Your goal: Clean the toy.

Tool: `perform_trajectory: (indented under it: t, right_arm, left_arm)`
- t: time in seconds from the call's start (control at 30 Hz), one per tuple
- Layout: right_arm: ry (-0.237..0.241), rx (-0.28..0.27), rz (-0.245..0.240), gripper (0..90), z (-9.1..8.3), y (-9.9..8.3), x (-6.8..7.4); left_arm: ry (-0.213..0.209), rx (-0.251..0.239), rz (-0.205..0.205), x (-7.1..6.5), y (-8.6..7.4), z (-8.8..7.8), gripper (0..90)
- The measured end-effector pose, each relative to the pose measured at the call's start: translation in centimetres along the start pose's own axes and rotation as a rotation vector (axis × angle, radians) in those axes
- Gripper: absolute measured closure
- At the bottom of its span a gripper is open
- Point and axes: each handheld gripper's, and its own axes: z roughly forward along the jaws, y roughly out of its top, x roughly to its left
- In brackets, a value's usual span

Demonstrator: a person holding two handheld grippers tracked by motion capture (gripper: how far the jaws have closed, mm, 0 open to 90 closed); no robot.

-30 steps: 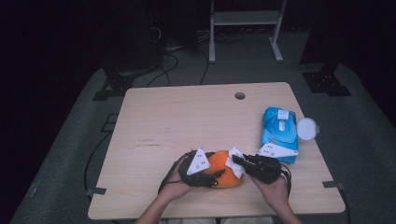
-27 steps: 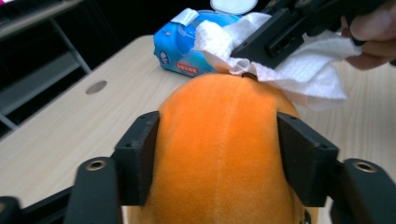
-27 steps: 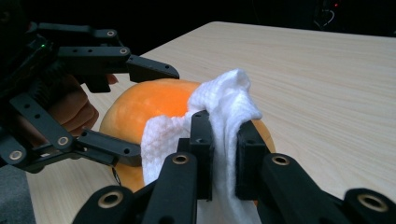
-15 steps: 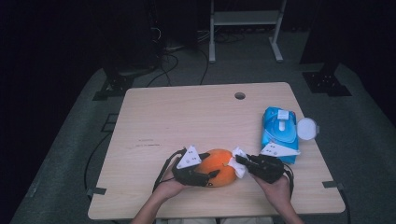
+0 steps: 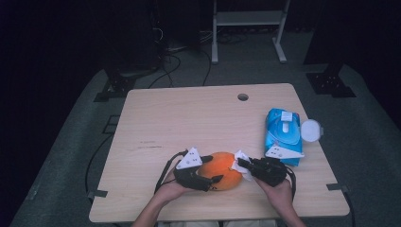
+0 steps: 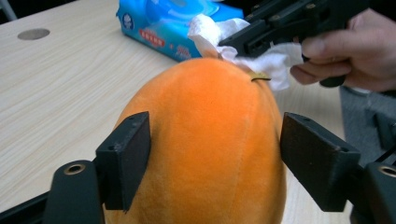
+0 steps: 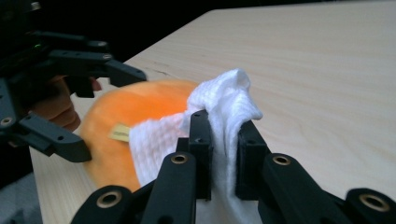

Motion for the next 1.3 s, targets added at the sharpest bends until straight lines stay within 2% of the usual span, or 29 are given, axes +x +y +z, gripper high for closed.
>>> perform_trajectory:
  t: [0.07,0.13,0.2,0.3,0.37,0.47,0.5,0.57,0.6,0.63,0.67,0.7,0.77,0.87,0.93,1.0,1.07,1.13,1.17,1.2,1.27,1.3]
  right_arm:
    - [0.022,-0.004,0.048,79.2,0.0,-0.3,-0.4]
    - [0.023,-0.007,0.029,79.3,0.1,0.1,0.1]
    - [0.058,-0.032,0.006,79.3,0.0,0.8,0.9]
    - [0.039,-0.014,-0.047,79.2,0.4,0.9,1.7]
    - [0.046,-0.003,-0.023,79.3,0.5,0.3,1.2]
    - [0.039,0.012,-0.053,79.3,0.2,0.1,1.2]
    - [0.036,0.020,-0.072,79.3,0.1,0.2,1.3]
    - [0.038,0.026,-0.078,79.3,0.1,0.3,1.5]
    - [0.042,0.029,-0.076,79.3,0.2,0.4,1.6]
    - [0.043,0.028,-0.080,79.3,0.2,0.5,1.7]
    - [0.045,0.027,-0.084,79.3,0.2,0.7,1.8]
    - [0.049,0.024,-0.087,79.3,0.2,0.9,2.0]
    - [0.075,0.009,-0.093,79.3,0.2,1.3,2.6]
    - [0.102,-0.015,-0.128,79.2,0.2,2.2,3.6]
    - [0.093,-0.026,-0.138,78.9,0.2,2.4,3.8]
    - [0.046,-0.020,-0.130,78.9,0.0,2.0,3.0]
    - [0.004,-0.003,-0.096,78.9,-0.2,1.3,1.7]
    - [-0.012,0.010,-0.033,78.9,-0.6,0.3,0.4]
    - [-0.009,0.012,-0.019,79.0,-0.7,0.1,0.3]
    - [-0.004,0.013,-0.024,79.0,-0.6,0.0,0.4]
    - [0.003,0.016,-0.064,79.0,-0.4,0.2,1.2]
    - [0.007,0.017,-0.082,79.0,-0.2,0.3,1.4]
  left_arm:
    - [0.003,0.015,0.017,-0.4,-0.1,0.3,26.5]
    - [0.013,0.029,0.034,-0.6,-0.2,0.5,26.5]
    - [0.005,0.029,0.034,-0.6,-0.1,0.4,26.5]
    - [0.009,0.011,0.038,-0.6,0.0,0.2,25.2]
    - [0.010,-0.037,-0.013,-0.1,0.4,-0.3,21.2]
    - [0.056,-0.036,-0.067,0.7,0.5,-0.4,13.0]
    - [0.047,-0.027,-0.109,1.1,0.3,-0.2,11.3]
    - [0.007,0.012,-0.197,1.6,-0.4,0.4,10.8]
    - [-0.008,0.017,-0.212,1.6,-0.6,0.6,11.0]
    - [-0.018,0.026,-0.209,1.6,-0.7,0.6,12.4]
    - [-0.013,0.032,-0.186,1.4,-0.6,0.6,17.3]
    - [0.004,0.029,-0.151,1.1,-0.5,0.6,23.4]
    - [0.048,0.002,-0.055,0.2,0.1,0.7,31.7]
    - [0.081,-0.024,0.061,-1.3,0.9,1.2,34.1]
    - [0.083,-0.008,0.098,-1.7,1.0,1.3,34.1]
    - [0.077,0.012,0.090,-1.6,0.8,1.2,34.1]
    - [0.054,0.026,0.071,-1.4,0.4,0.9,33.7]
    - [0.019,0.032,0.050,-1.0,0.0,0.5,30.9]
    - [-0.007,0.031,0.028,-0.8,0.0,0.3,27.8]
    - [-0.031,0.024,-0.006,-0.6,0.2,0.3,21.1]
    - [-0.019,0.002,-0.055,-0.2,0.5,0.2,12.3]
    - [-0.022,0.013,-0.080,0.0,0.4,0.4,10.7]
